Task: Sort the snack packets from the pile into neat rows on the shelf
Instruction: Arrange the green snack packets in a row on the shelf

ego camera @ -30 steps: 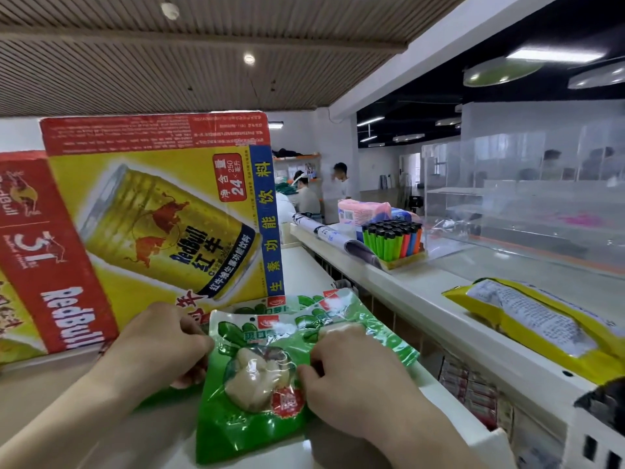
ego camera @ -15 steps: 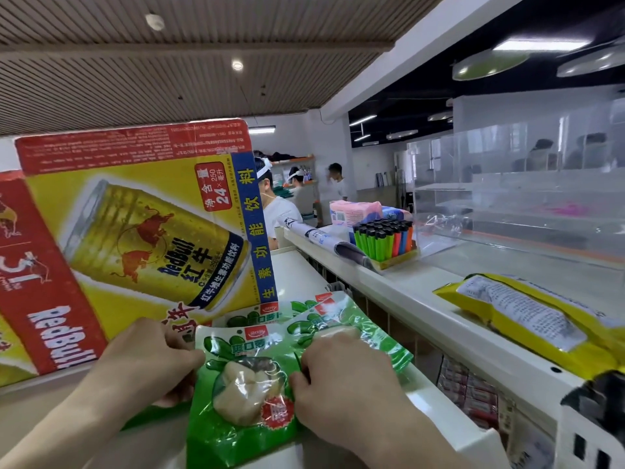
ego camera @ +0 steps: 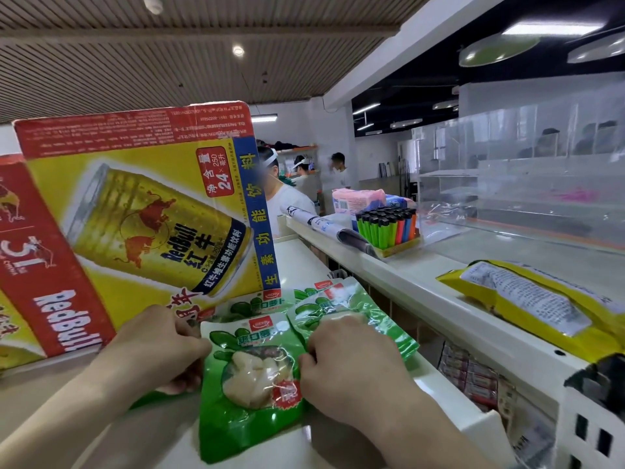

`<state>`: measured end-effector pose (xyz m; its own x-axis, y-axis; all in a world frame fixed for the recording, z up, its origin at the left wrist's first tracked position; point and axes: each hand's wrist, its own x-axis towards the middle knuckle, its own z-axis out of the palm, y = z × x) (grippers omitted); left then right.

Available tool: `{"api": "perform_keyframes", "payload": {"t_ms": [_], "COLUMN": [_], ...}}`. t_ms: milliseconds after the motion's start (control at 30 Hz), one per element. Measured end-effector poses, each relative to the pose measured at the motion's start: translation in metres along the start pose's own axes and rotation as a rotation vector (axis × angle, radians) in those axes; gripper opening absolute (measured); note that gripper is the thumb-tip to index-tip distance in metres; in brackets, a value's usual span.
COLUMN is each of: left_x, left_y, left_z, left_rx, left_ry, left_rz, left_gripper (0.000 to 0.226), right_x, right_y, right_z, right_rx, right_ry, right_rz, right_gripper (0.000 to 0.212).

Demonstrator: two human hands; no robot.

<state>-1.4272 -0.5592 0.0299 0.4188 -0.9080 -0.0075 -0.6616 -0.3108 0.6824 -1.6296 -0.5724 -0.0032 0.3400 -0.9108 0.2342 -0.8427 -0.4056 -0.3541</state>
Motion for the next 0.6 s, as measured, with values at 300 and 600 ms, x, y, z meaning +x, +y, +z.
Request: {"api": "perform_keyframes", "payload": {"t_ms": [300, 600], "left_x": [0.001, 0.004], "left_y": [-0.007, -0.01], "left_z": [0.007, 0.011], "left_rx": [0.006, 0.032], "left_ry": [-0.015, -0.012], "left_rz": [0.071, 0.135], "left_gripper": [0.028, 0.033], "right_x": [-0.001, -0.001], "right_y": [0.0, 0.001], "right_z": [0.0, 0.001], "right_rx": [-0.022, -0.01], "right_ry": [-0.012, -0.012], "right_rz": [0.057, 0.097], "right_gripper": [0.015, 0.014]}}
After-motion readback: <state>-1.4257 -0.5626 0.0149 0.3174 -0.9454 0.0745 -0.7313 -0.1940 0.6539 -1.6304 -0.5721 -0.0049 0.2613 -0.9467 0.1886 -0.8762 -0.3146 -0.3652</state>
